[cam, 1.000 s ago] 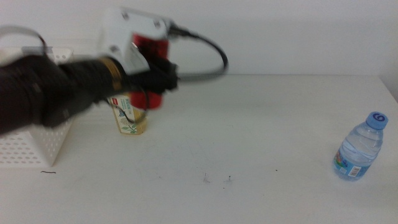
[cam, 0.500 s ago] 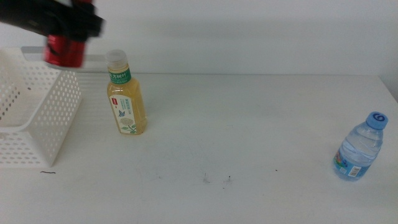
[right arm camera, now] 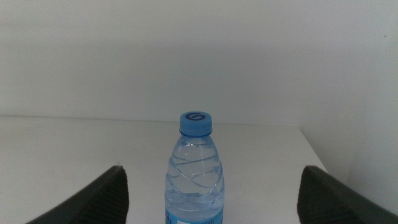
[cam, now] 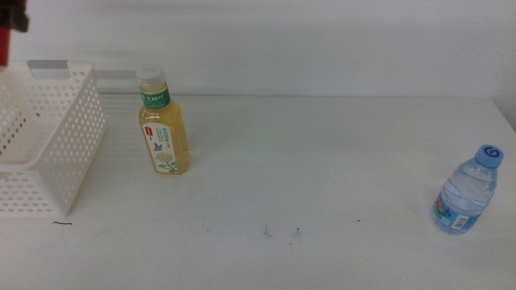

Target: Use arms to grab the bottles and put them into the dustbin to the left of the table.

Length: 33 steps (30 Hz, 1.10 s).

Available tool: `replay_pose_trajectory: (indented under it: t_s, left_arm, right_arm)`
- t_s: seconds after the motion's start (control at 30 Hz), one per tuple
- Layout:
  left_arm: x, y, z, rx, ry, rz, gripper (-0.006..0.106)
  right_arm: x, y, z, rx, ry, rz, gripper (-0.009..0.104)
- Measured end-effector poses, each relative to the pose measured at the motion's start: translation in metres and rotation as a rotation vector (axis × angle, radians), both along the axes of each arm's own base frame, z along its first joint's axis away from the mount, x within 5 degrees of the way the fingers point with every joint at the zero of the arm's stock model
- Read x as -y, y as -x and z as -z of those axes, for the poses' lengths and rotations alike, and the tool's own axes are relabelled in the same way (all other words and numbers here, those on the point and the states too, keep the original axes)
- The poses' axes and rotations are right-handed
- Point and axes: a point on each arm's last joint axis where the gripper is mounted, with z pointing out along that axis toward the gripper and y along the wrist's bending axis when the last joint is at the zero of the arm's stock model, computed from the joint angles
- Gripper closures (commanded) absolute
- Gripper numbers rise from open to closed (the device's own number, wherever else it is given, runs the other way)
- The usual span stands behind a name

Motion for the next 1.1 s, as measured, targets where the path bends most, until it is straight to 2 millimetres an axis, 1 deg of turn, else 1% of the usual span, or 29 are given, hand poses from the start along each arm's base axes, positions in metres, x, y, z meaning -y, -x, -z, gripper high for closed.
replay_pose_trajectory:
  t_s: [0.13, 0.2, 0.37, 0.5, 0.6, 0.77, 0.83, 0.93, 1.0, 1.1]
  left_arm:
    - [-0.028, -0.017, 0.021, -0.069, 0.009, -0.042, 0.073]
    - [-0.039, -0.025, 0.038, -0.107, 0.021, -0.060, 0.073]
    - [-0.056, -0.040, 0.082, -0.222, 0.044, -0.074, 0.073]
    - [-0.061, -0.048, 0.110, -0.304, 0.053, -0.062, 0.073]
    - [-0.062, -0.053, 0.127, -0.347, 0.064, -0.058, 0.073]
    - [-0.064, -0.057, 0.148, -0.404, 0.075, -0.054, 0.071]
    - [-0.064, -0.057, 0.153, -0.427, 0.082, -0.051, 0.068]
    - [-0.064, -0.057, 0.159, -0.452, 0.090, -0.048, 0.059]
    - [-0.064, -0.058, 0.162, -0.461, 0.091, -0.048, 0.049]
    - [-0.064, -0.057, 0.163, -0.468, 0.093, -0.046, 0.029]
  right_arm:
    - [0.000, 0.000, 0.000, 0.000, 0.000, 0.000, 0.002]
    - [0.000, 0.000, 0.000, 0.000, 0.000, 0.000, 0.002]
    - [0.000, 0.000, 0.000, 0.000, 0.000, 0.000, 0.002]
    - [0.000, 0.000, 0.000, 0.000, 0.000, 0.000, 0.002]
    - [0.000, 0.000, 0.000, 0.000, 0.000, 0.000, 0.002]
    - [0.000, 0.000, 0.000, 0.000, 0.000, 0.000, 0.002]
    - [0.000, 0.000, 0.000, 0.000, 0.000, 0.000, 0.002]
    - [0.000, 0.000, 0.000, 0.000, 0.000, 0.000, 0.002]
    - [0.000, 0.000, 0.000, 0.000, 0.000, 0.000, 0.002]
    - [0.000, 0.000, 0.000, 0.000, 0.000, 0.000, 0.002]
